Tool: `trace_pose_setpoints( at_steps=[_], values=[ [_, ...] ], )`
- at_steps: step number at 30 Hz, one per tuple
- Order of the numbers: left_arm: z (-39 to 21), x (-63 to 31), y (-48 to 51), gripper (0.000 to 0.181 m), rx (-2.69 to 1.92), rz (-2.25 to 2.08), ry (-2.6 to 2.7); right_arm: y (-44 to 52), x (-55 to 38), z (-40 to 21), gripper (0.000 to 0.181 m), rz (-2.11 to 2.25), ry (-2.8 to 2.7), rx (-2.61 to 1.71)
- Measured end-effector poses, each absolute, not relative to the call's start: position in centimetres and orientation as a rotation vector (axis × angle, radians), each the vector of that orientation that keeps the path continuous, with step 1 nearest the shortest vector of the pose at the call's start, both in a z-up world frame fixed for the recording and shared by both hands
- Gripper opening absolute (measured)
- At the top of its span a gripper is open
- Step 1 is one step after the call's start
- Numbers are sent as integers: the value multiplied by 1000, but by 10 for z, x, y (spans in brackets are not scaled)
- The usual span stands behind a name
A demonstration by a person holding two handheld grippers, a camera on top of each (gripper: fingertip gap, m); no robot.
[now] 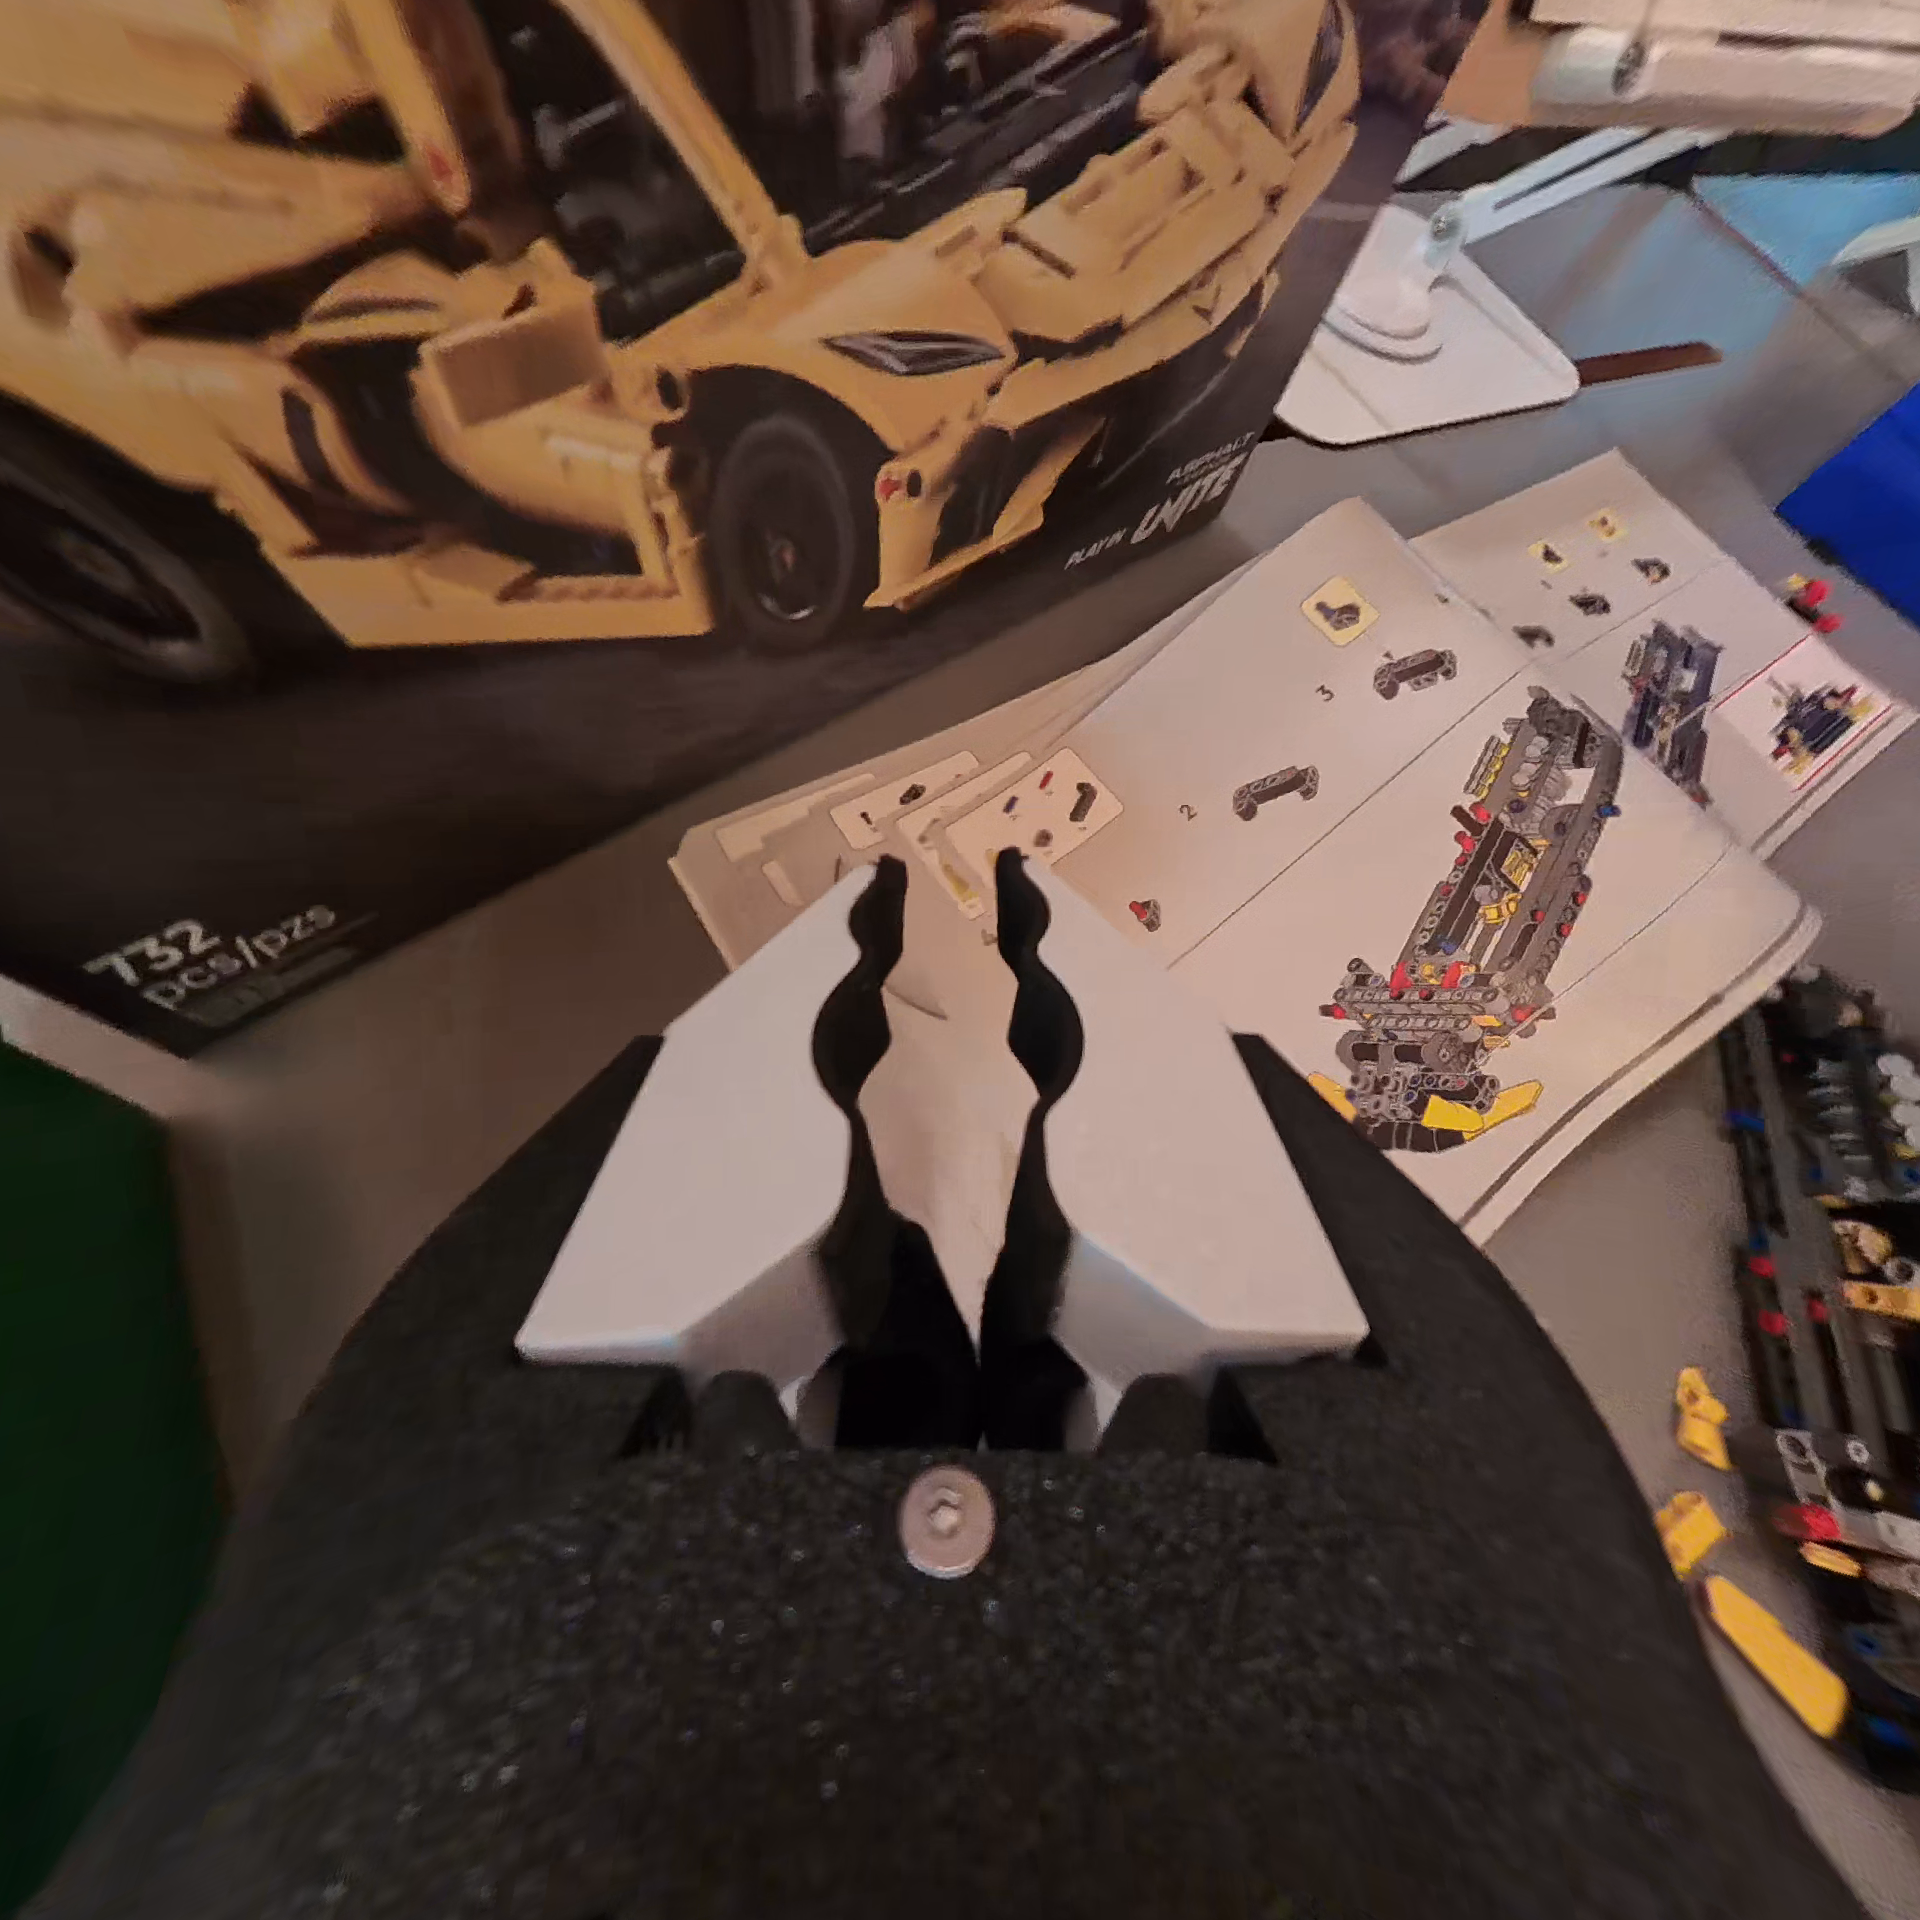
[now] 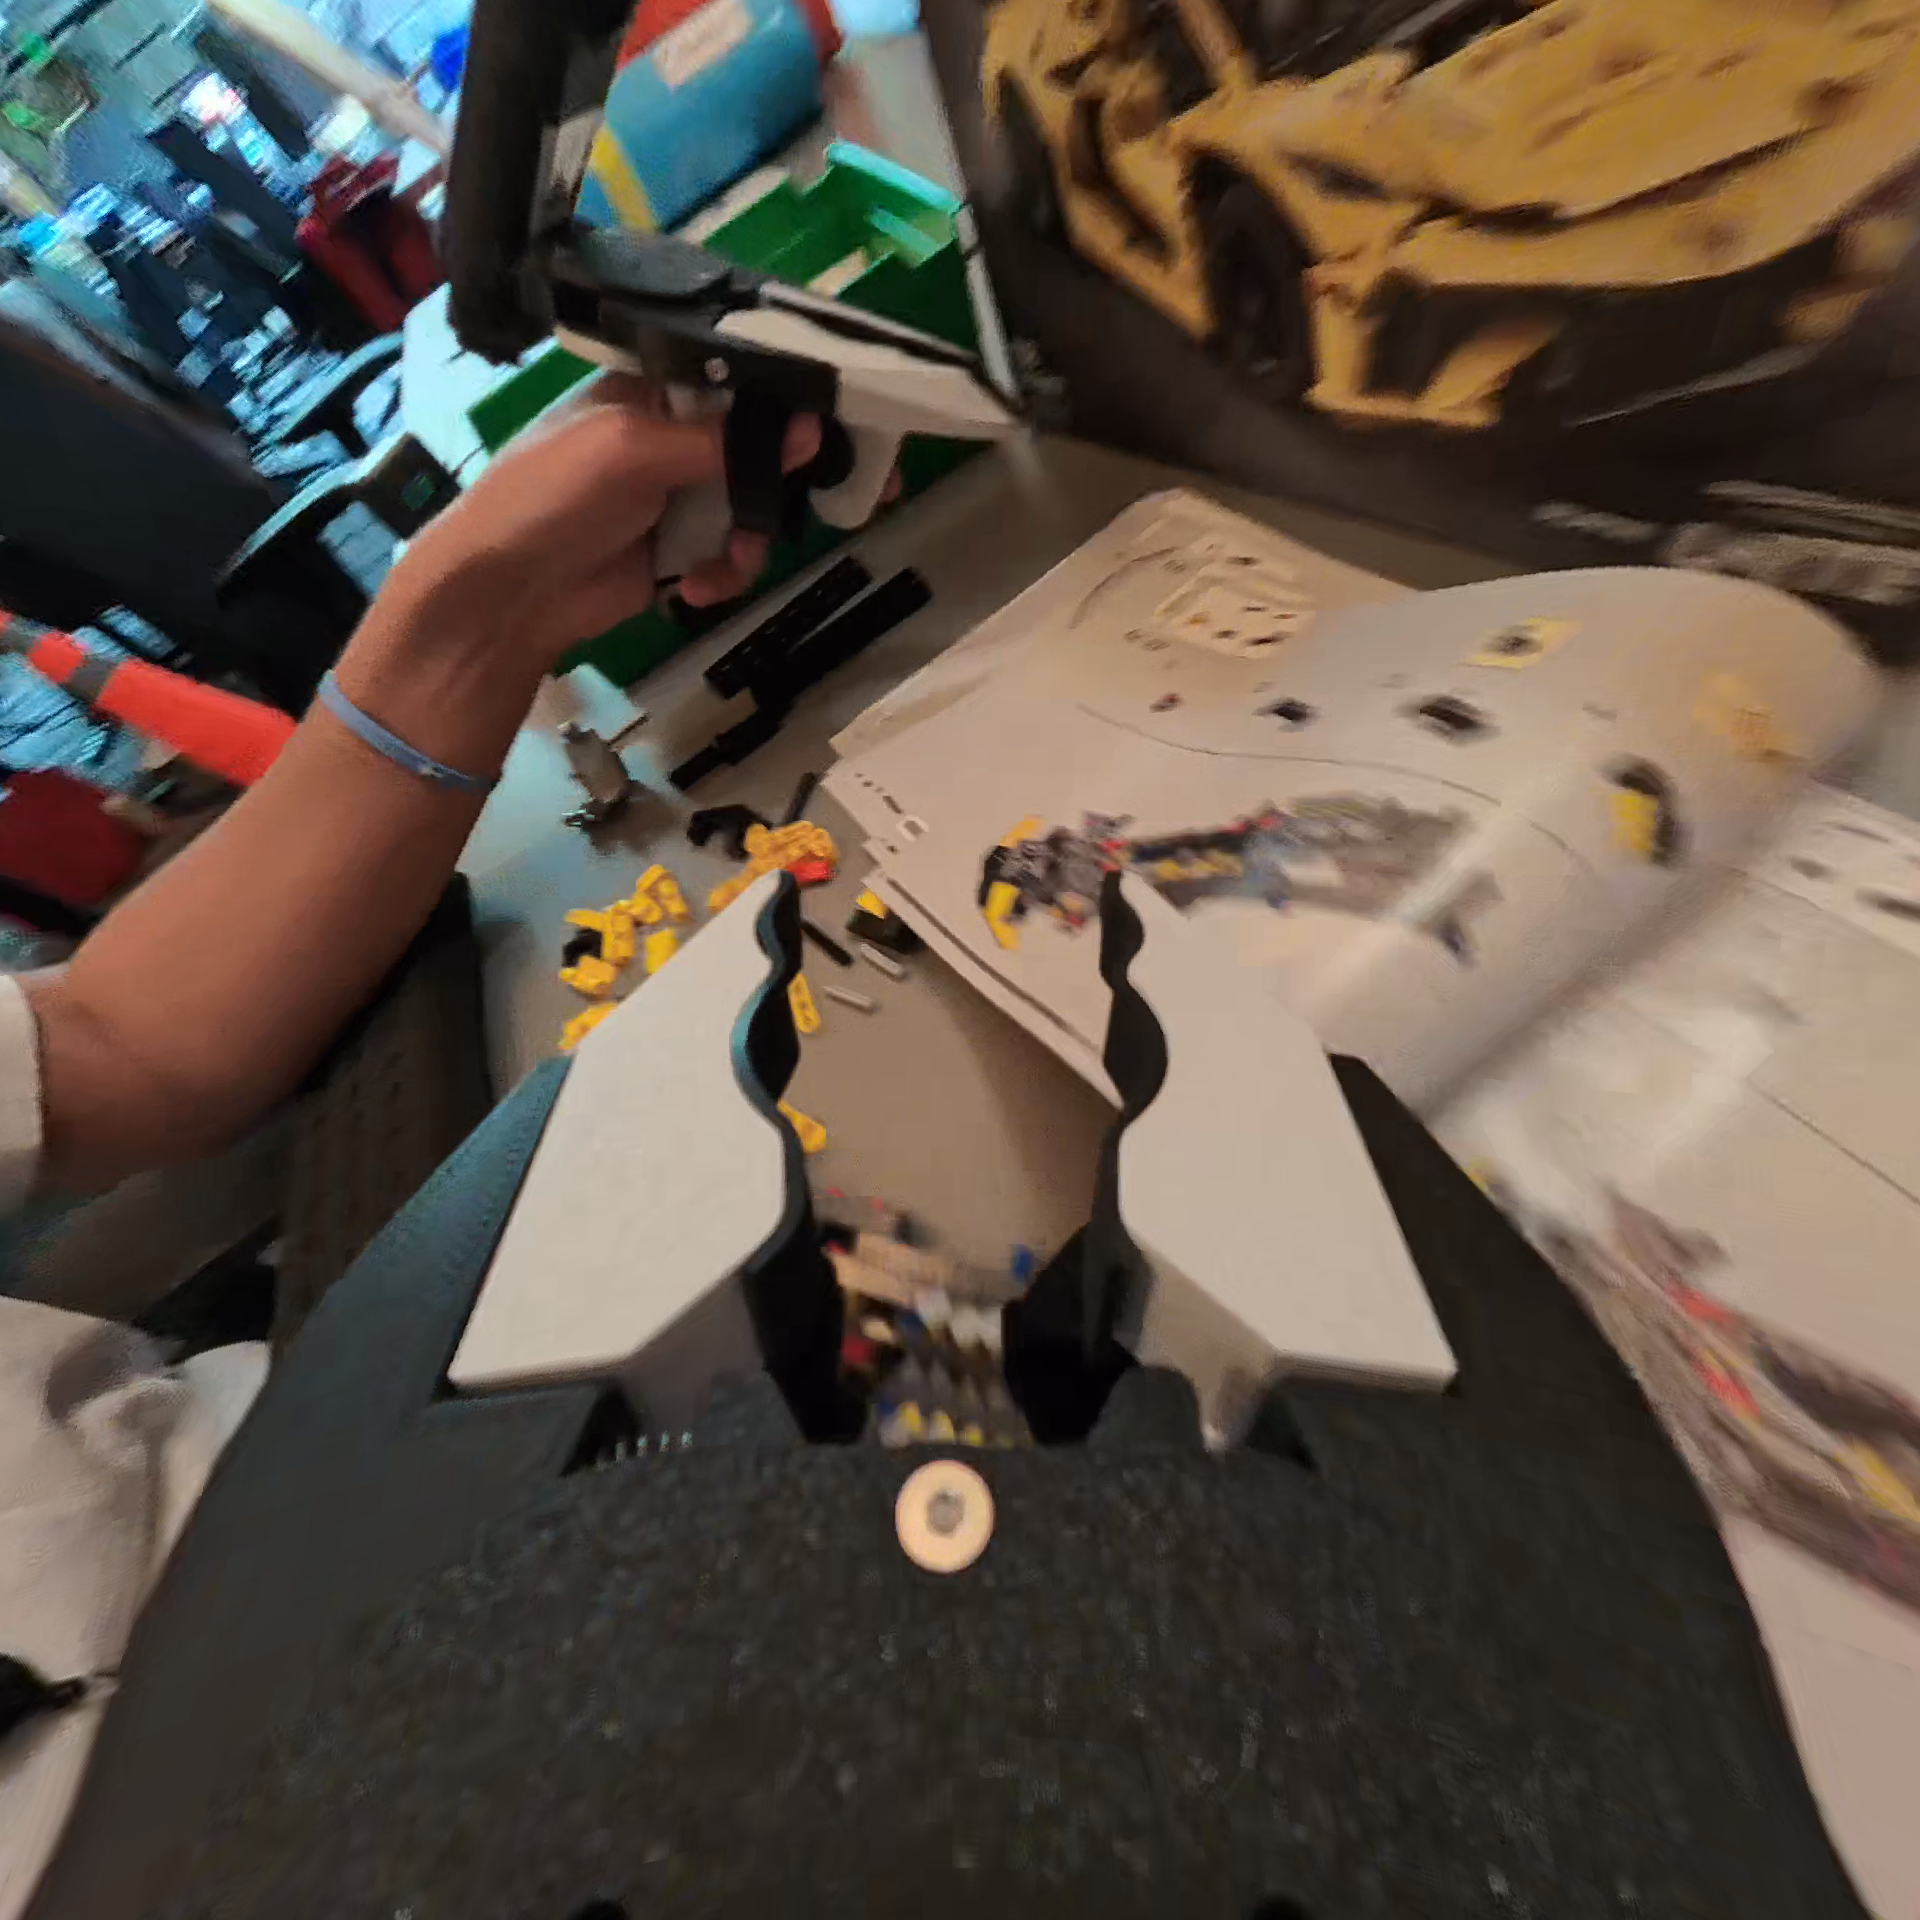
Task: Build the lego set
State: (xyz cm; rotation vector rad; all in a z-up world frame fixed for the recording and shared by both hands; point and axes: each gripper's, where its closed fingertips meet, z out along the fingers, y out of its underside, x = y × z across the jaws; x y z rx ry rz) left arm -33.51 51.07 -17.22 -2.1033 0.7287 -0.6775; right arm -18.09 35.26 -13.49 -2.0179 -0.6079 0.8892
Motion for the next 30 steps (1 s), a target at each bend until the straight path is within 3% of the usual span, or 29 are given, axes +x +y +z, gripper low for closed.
trace_pose_setpoints(
  at_steps=[6, 10, 13, 16, 19, 24, 30],
  values=[
    [-167, -287, 473, 19, -1975, -714, 1049, 315, -91, -178, 52, 687, -353, -1977],
    [-180, -246, 434, 11, -1899, -762, 1289, 313, -87, -162, 43, 744, -325, -1915],
    [-172, -220, 389, 7, -1855, -977, 1389, 299, -103, -172, 50, 791, -456, -1971],
    [-147, -223, 325, 20, -1769, -1151, 1443, 252, -108, -204, 52, 730, -709, -2146],
    [-158, -249, 273, 23, -1727, -1014, 1553, 205, -105, -237, 56, 660, -874, -2306],
    [-197, -282, 229, 53, -1909, -761, 1492, 194, -119, -238, 57, 624, -845, -2250],
    [-229, -279, 195, 58, -1963, -579, 1476, 212, -125, -231, 58, 525, -786, -2097]
  ],
)
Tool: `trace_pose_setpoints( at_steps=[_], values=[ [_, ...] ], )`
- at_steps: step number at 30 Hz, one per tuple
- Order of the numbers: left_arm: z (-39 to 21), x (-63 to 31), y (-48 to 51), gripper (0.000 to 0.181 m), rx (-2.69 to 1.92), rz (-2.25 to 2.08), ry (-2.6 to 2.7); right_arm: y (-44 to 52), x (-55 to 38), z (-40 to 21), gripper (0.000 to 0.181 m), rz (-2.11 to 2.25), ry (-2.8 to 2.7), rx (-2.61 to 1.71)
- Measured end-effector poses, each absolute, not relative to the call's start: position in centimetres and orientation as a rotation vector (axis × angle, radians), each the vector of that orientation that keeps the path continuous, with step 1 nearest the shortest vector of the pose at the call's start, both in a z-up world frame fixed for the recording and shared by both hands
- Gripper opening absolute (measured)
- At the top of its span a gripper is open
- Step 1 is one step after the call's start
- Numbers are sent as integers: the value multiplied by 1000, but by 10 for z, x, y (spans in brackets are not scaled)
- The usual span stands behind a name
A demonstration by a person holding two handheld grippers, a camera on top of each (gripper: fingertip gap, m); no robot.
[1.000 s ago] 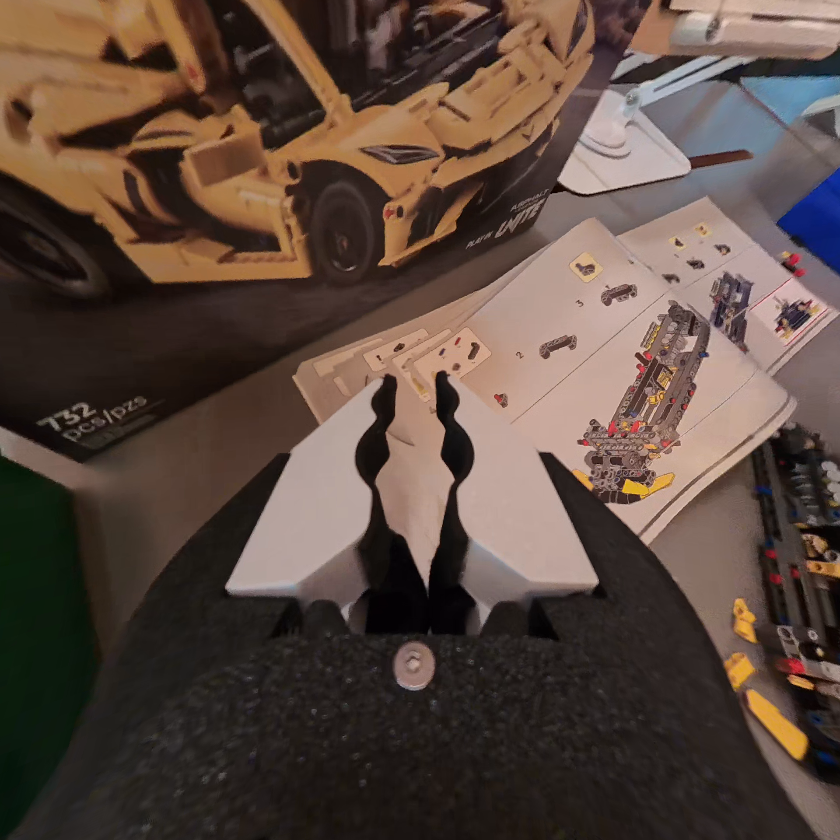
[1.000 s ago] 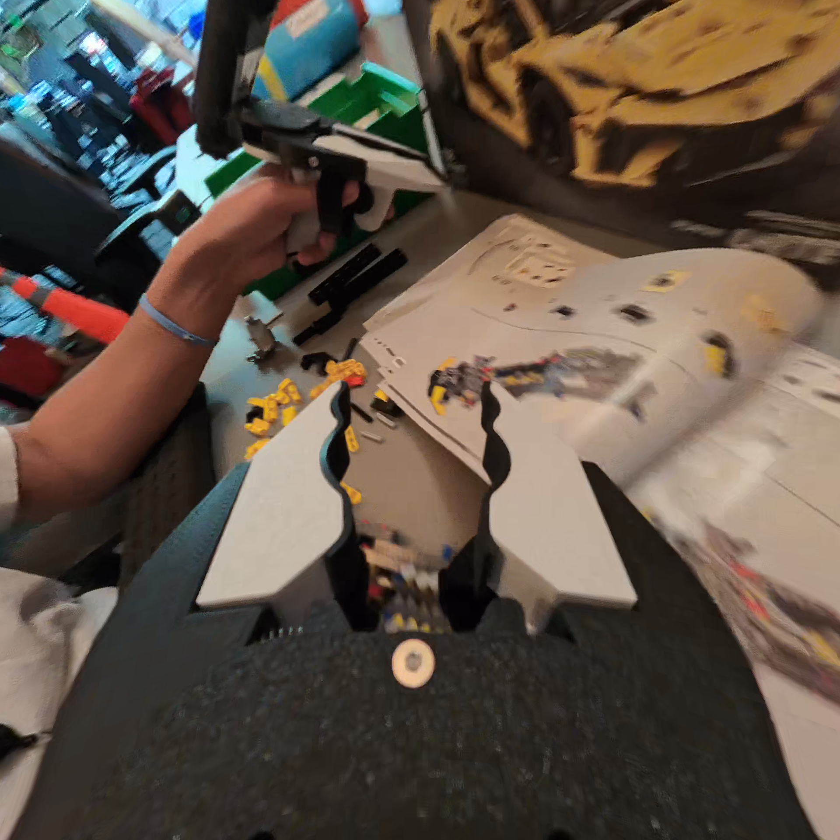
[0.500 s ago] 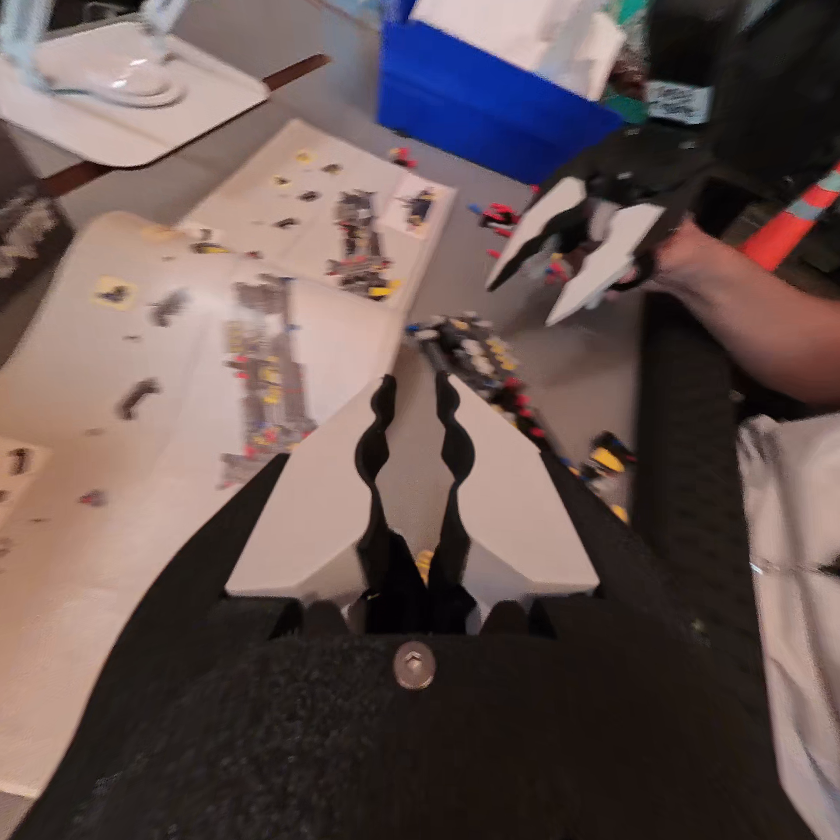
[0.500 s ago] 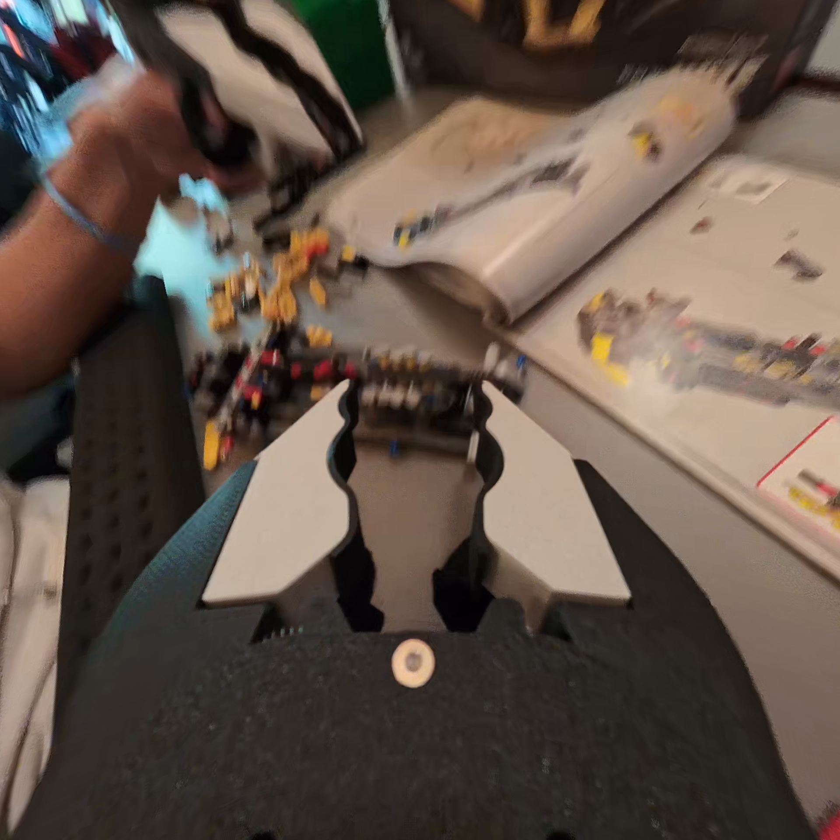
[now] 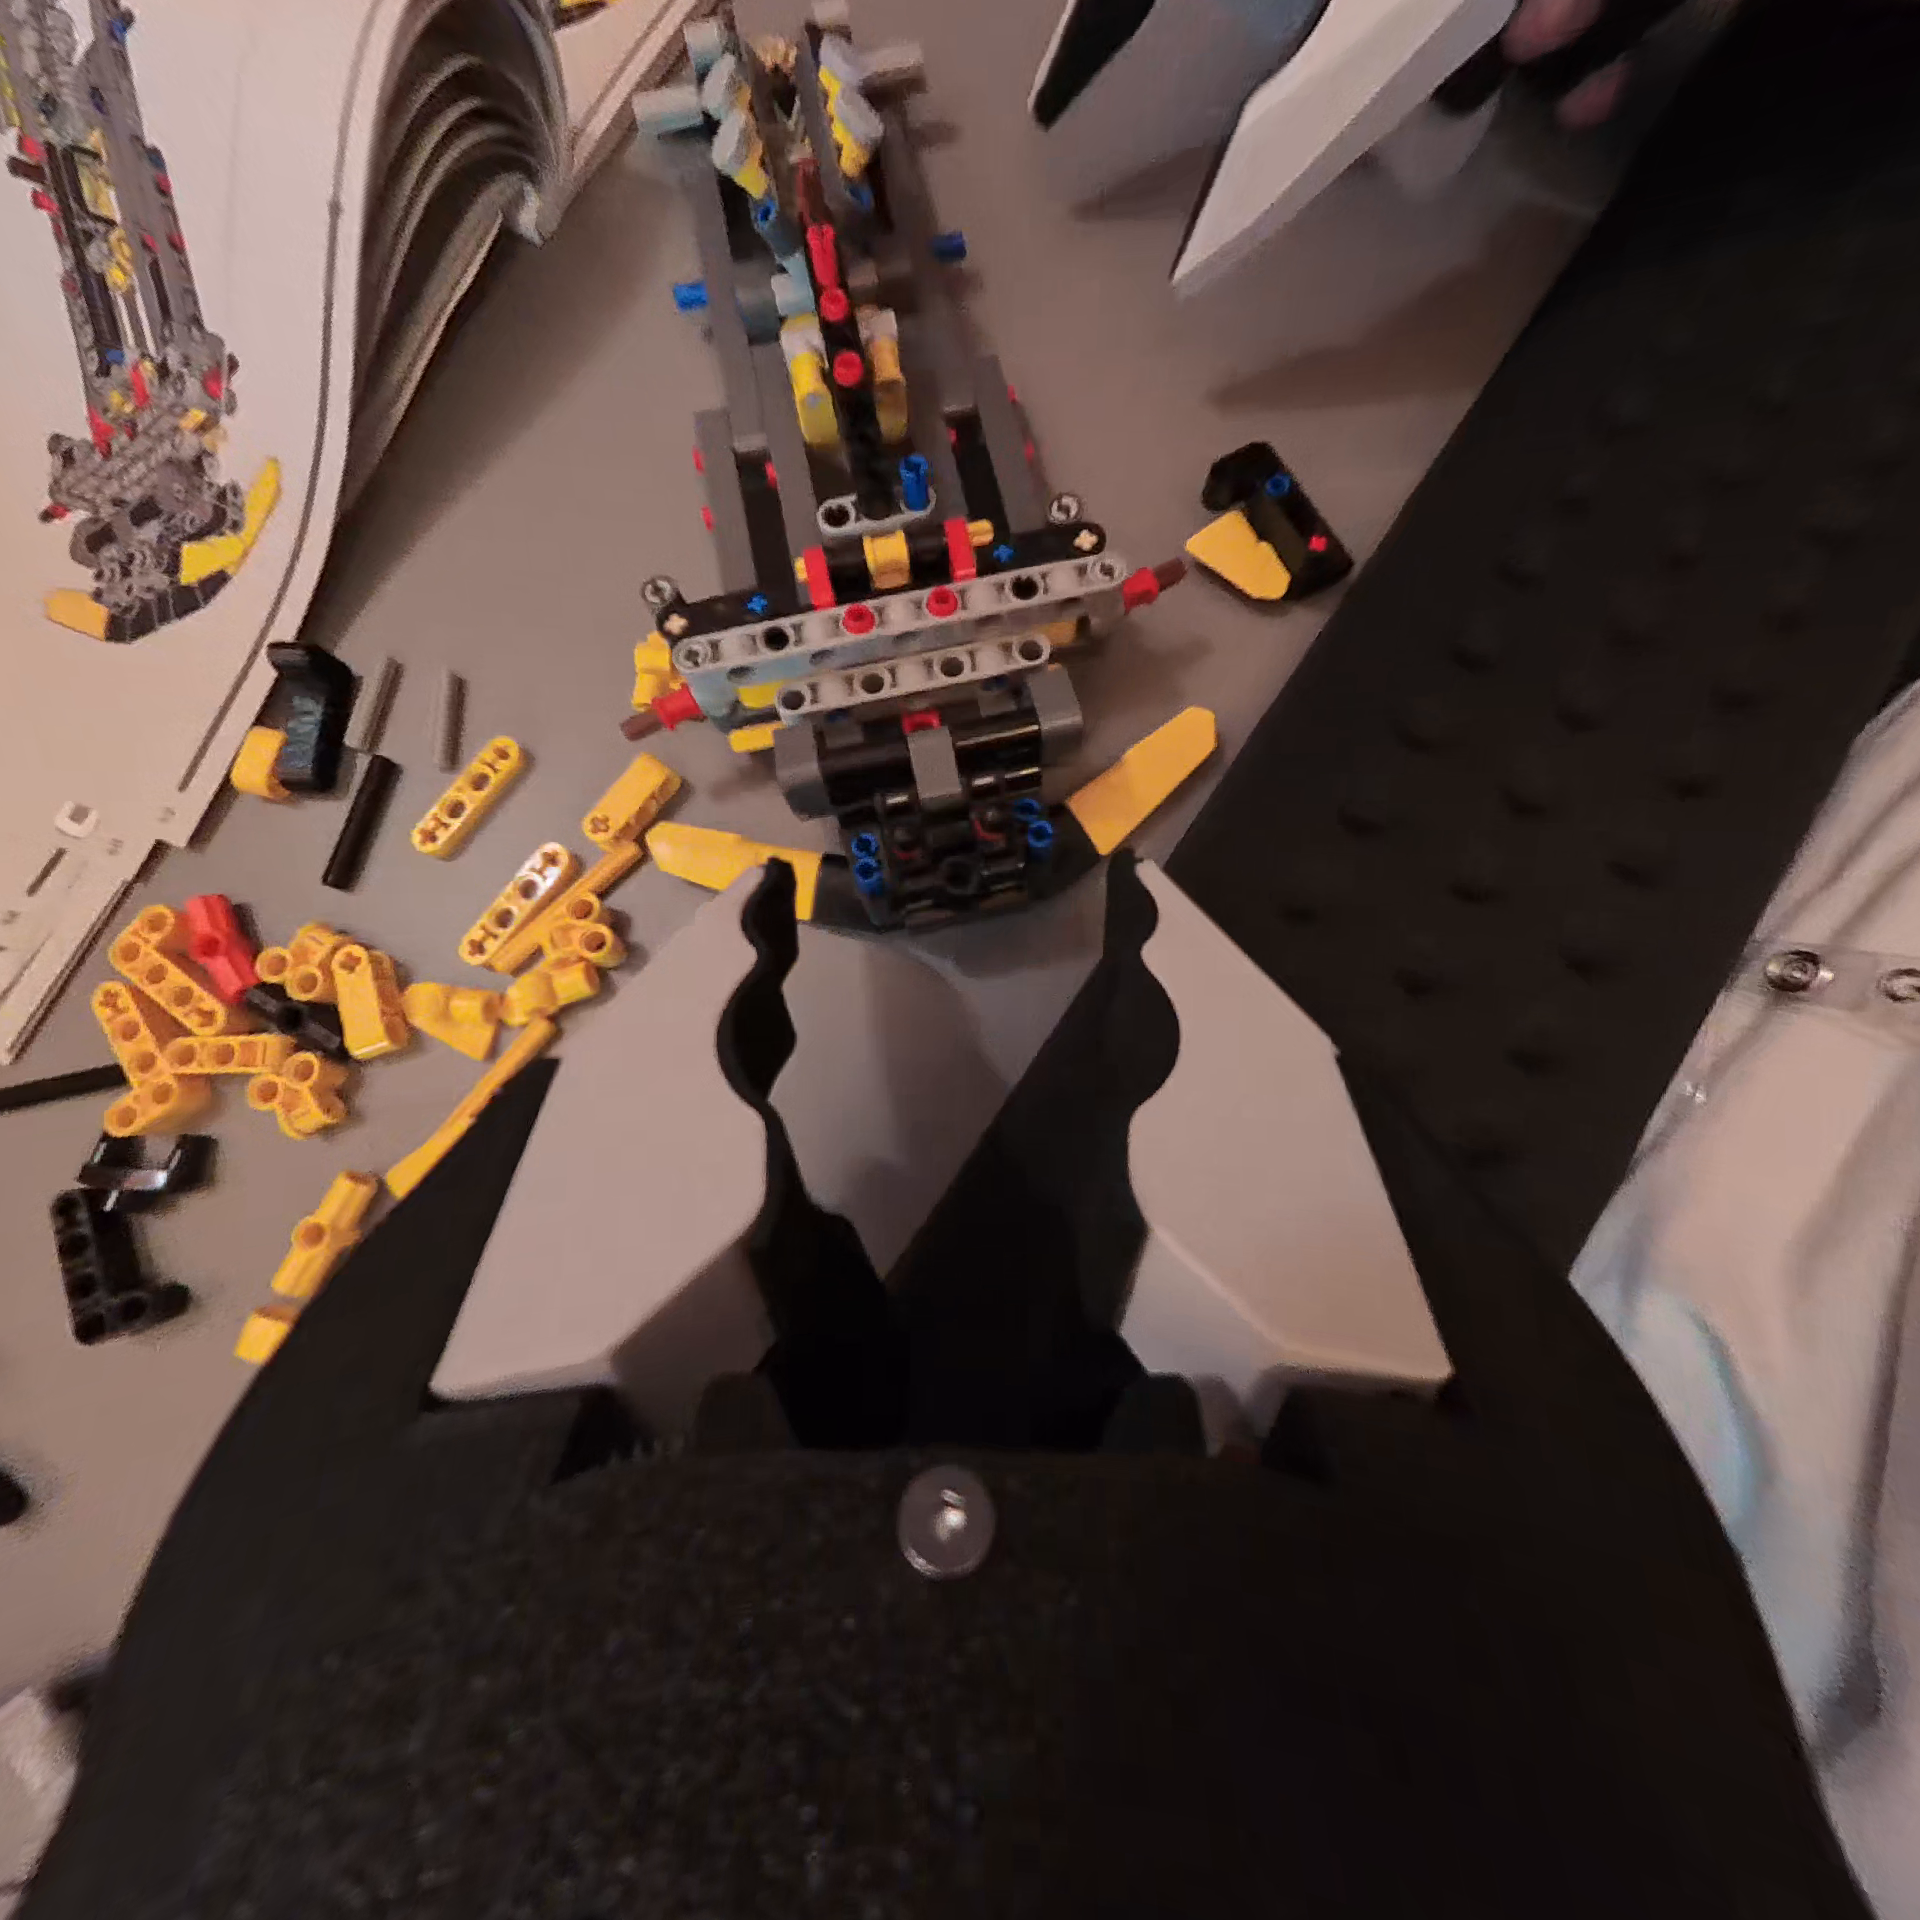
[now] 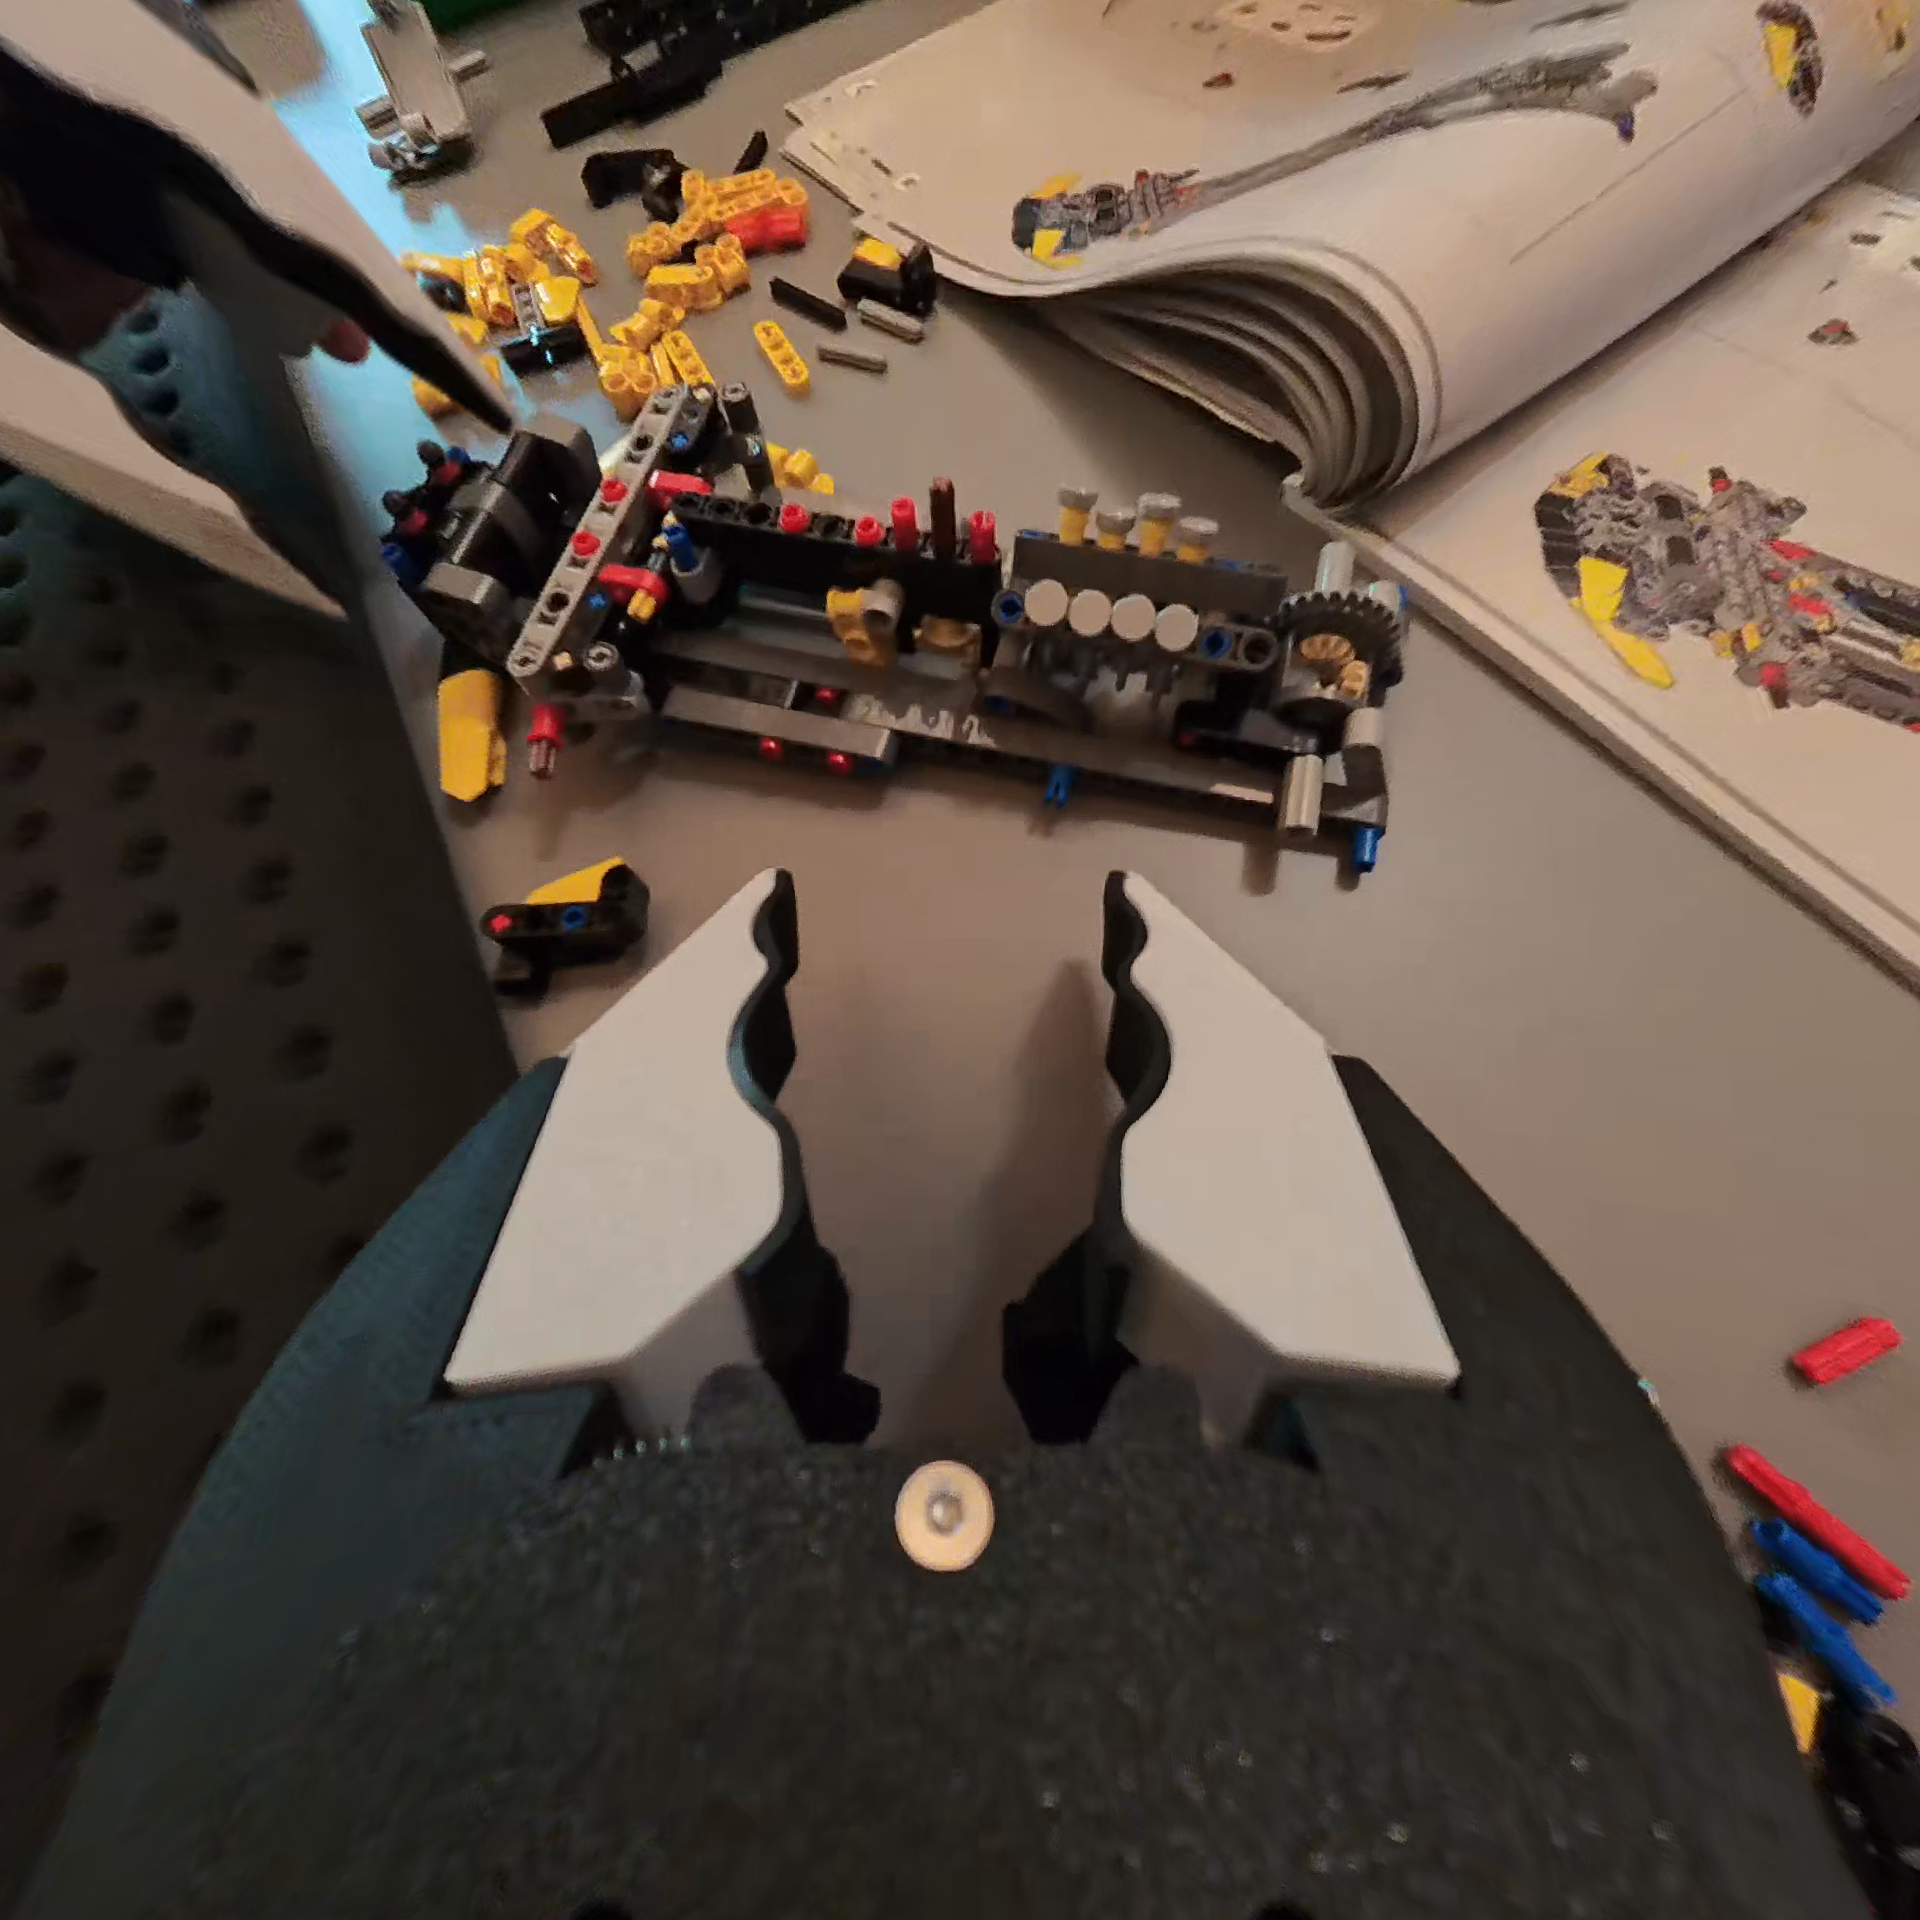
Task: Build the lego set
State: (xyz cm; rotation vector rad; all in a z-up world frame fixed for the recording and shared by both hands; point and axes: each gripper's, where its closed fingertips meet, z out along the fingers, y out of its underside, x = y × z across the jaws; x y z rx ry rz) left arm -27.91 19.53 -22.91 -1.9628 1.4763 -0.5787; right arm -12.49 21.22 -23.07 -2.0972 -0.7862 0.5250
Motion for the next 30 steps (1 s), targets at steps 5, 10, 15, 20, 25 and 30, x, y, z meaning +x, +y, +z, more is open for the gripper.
trace_pose_setpoints(
  at_steps=[5, 10, 15, 20, 25, 30],
  values=[
    [-235, -271, 199, 40, -1949, -515, 1450, 209, -123, -246, 58, 493, -806, -2168],
    [-233, -268, 200, 39, -1982, -559, 1422, 210, -123, -251, 57, 389, -863, -2168],
    [-214, -256, 200, 39, -2122, -851, 1291, 212, -121, -252, 60, 371, -844, -2174],
    [-193, -245, 201, 39, -2201, -1178, 1174, 196, -143, -219, 50, 489, -872, -2049],
    [-191, -242, 203, 39, -2247, -1369, 1092, 166, -172, -199, 45, 603, -948, -1942],
    [-198, -239, 201, 39, -2214, -1302, 1139, 178, -142, -220, 50, 490, -923, -2073]
  ],
)
